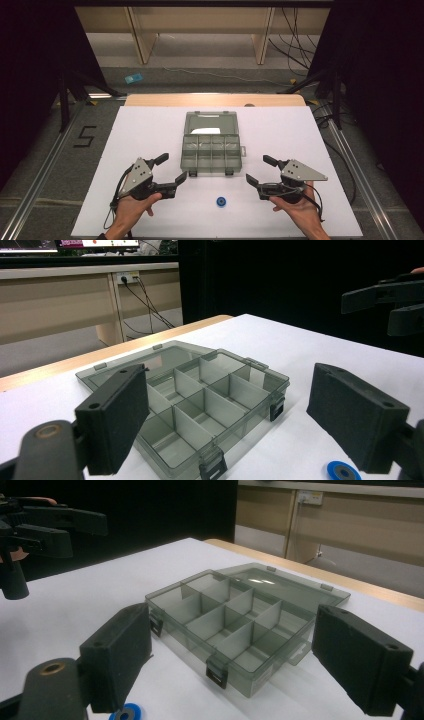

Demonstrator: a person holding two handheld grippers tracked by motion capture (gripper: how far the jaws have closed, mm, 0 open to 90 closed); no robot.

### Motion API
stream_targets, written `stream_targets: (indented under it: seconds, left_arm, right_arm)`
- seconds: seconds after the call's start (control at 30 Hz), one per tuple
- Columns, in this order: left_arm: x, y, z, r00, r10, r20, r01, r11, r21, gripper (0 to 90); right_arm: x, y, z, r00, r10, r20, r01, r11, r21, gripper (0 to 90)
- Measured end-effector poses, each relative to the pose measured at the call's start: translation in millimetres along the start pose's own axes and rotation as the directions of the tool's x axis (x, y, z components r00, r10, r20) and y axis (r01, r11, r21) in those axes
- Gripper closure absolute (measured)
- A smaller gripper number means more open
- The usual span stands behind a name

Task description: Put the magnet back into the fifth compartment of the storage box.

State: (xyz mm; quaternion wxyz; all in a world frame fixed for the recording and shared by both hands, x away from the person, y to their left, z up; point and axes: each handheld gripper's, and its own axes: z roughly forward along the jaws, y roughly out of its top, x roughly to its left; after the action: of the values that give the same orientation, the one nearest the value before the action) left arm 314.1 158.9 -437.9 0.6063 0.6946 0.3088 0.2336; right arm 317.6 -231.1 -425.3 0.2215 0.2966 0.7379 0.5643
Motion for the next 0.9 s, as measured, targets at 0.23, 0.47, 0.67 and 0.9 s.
stream_targets:
  seconds: [0.23, 0.47, 0.67, 0.9]
  left_arm:
    - [-0.1, 0.0, 0.3, 1.0, 0.001, 0.003, -0.001, 1.0, -0.001, 16.1]
    - [0.1, -0.1, 0.6, 1.0, 0.002, 0.004, -0.002, 1.0, 0.001, 16.1]
    - [-0.2, -0.3, 0.6, 1.0, 0.001, 0.004, -0.001, 1.0, 0.002, 16.0]
    - [0.3, -0.3, -0.2, 1.0, -0.002, 0.001, 0.002, 1.0, 0.0, 16.0]
  right_arm:
    - [0.8, -0.4, 0.6, 0.9998, 0.011, -0.017, -0.011, 1.0, 0.009, 17.0]
    - [1.0, -0.7, 0.3, 0.9995, 0.02, -0.026, -0.019, 0.999, 0.032, 17.3]
    - [0.2, -1.3, 1.7, 0.9998, 0.005, -0.019, -0.005, 1.0, 0.022, 17.3]
    - [3.2, -1.3, 4.2, 0.9994, -0.012, -0.033, 0.014, 0.999, 0.047, 17.3]
